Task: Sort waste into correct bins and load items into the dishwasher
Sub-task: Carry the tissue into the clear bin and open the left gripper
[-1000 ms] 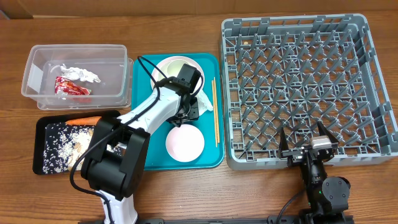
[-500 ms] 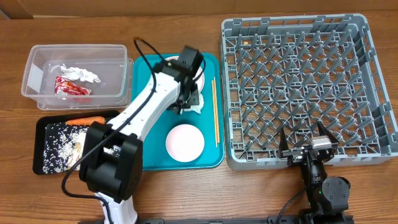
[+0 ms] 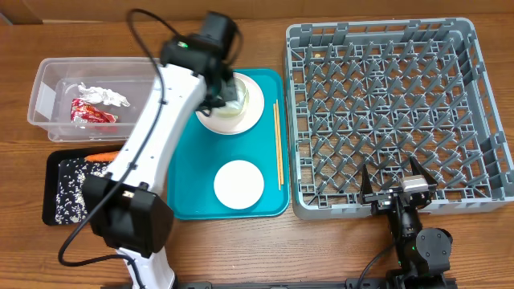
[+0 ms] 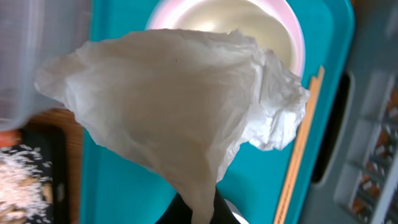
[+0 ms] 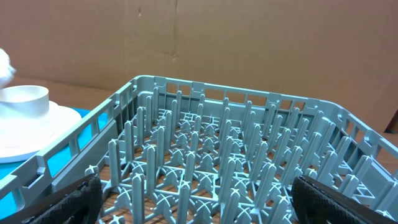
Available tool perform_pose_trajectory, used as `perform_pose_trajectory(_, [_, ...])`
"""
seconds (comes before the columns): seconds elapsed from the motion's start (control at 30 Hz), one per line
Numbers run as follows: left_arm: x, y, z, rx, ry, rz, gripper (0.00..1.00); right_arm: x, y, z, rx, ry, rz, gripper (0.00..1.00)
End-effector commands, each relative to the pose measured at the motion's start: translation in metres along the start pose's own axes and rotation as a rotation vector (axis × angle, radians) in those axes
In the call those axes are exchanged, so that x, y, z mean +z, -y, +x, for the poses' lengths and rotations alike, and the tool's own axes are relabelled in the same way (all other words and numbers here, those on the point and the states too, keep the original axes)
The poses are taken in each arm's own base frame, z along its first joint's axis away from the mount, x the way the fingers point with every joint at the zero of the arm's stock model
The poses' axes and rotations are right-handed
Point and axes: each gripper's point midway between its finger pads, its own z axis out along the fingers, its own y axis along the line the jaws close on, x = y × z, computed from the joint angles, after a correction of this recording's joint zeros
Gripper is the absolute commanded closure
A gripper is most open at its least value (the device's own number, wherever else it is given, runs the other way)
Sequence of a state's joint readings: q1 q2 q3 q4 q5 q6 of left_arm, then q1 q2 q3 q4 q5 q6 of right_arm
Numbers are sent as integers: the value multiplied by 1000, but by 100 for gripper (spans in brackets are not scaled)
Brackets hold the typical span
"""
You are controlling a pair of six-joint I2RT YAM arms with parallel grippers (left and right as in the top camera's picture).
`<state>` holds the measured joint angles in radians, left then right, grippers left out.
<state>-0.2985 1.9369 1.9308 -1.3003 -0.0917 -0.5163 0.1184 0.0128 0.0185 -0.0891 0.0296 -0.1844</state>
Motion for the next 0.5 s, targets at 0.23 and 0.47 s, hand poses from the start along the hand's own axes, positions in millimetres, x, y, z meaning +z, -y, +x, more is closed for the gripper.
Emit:
perform_pose_trajectory(0.23, [-19, -145, -54, -359, 78, -85, 96, 0, 0, 1, 0, 8, -2, 0])
perform_pose_trajectory(0.47, [2, -191, -50, -467, 49, -121, 96, 0, 0, 1, 0, 8, -2, 0])
